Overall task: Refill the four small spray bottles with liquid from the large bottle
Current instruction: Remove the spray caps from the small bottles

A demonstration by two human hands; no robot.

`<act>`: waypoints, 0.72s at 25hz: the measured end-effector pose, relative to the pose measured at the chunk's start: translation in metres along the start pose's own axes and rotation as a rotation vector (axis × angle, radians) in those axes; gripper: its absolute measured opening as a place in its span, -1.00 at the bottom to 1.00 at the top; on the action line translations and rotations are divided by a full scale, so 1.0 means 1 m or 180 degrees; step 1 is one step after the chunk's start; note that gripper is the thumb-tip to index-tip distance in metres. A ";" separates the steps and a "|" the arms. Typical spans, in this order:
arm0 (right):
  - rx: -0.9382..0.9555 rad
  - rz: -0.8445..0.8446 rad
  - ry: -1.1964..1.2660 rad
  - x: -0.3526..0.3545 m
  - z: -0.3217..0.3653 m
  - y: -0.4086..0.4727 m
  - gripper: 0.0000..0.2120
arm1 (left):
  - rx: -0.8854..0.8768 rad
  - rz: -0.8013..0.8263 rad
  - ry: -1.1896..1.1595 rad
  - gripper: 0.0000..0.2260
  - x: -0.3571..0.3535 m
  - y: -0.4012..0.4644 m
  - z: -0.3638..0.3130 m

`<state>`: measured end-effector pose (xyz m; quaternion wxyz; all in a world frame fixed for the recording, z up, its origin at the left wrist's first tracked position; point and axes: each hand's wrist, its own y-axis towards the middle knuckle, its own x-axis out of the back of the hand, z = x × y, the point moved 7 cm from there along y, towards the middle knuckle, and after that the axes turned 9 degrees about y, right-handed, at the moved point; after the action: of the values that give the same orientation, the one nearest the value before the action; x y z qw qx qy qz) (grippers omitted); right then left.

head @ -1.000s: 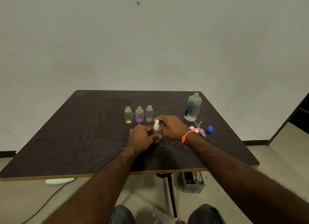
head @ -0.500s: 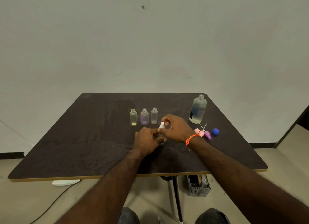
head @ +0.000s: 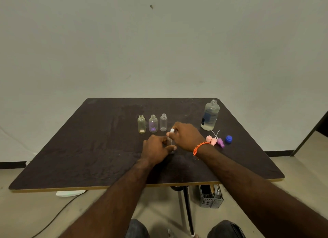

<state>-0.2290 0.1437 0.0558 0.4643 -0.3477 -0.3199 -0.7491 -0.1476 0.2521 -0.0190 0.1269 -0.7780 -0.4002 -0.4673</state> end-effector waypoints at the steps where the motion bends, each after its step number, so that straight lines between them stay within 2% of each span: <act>1: 0.0094 0.0025 -0.0006 -0.002 0.004 0.002 -0.80 | -0.0013 0.0008 0.0012 -0.77 -0.001 0.001 0.001; 2: 0.0203 0.0101 0.0073 -0.004 0.008 0.002 -0.80 | -0.0024 0.0030 0.0019 -0.79 -0.002 0.000 0.001; 4: 0.0334 0.0197 0.0270 -0.005 0.016 0.000 -0.66 | -0.0074 0.0052 0.0053 -0.80 -0.001 -0.001 0.000; 6: 0.0207 0.0031 0.0153 -0.001 0.015 -0.001 -0.55 | -0.0086 0.0024 0.0078 -0.79 0.000 -0.002 -0.001; 8: 0.0053 -0.0050 -0.0206 -0.001 0.011 0.001 -0.62 | -0.0021 0.0001 0.0095 -0.78 0.001 -0.003 -0.002; 10: 0.0188 0.0135 -0.0127 -0.006 0.014 0.002 -0.72 | -0.0032 0.0005 0.0143 -0.78 0.001 -0.003 -0.001; 12: 0.0354 0.0262 0.0175 -0.007 0.018 -0.001 -0.60 | -0.0079 0.0033 0.0139 -0.79 -0.001 -0.002 -0.001; 14: 0.0313 0.0041 0.0114 -0.001 0.017 -0.004 -0.54 | -0.0056 0.0006 0.0063 -0.77 -0.001 -0.003 0.000; 18: 0.0120 0.0047 -0.0266 -0.002 0.003 -0.002 -0.74 | 0.0017 -0.0028 0.0092 -0.77 -0.002 -0.002 0.000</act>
<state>-0.2294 0.1480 0.0554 0.4625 -0.3723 -0.3506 -0.7243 -0.1496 0.2526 -0.0211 0.1328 -0.7691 -0.4030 -0.4780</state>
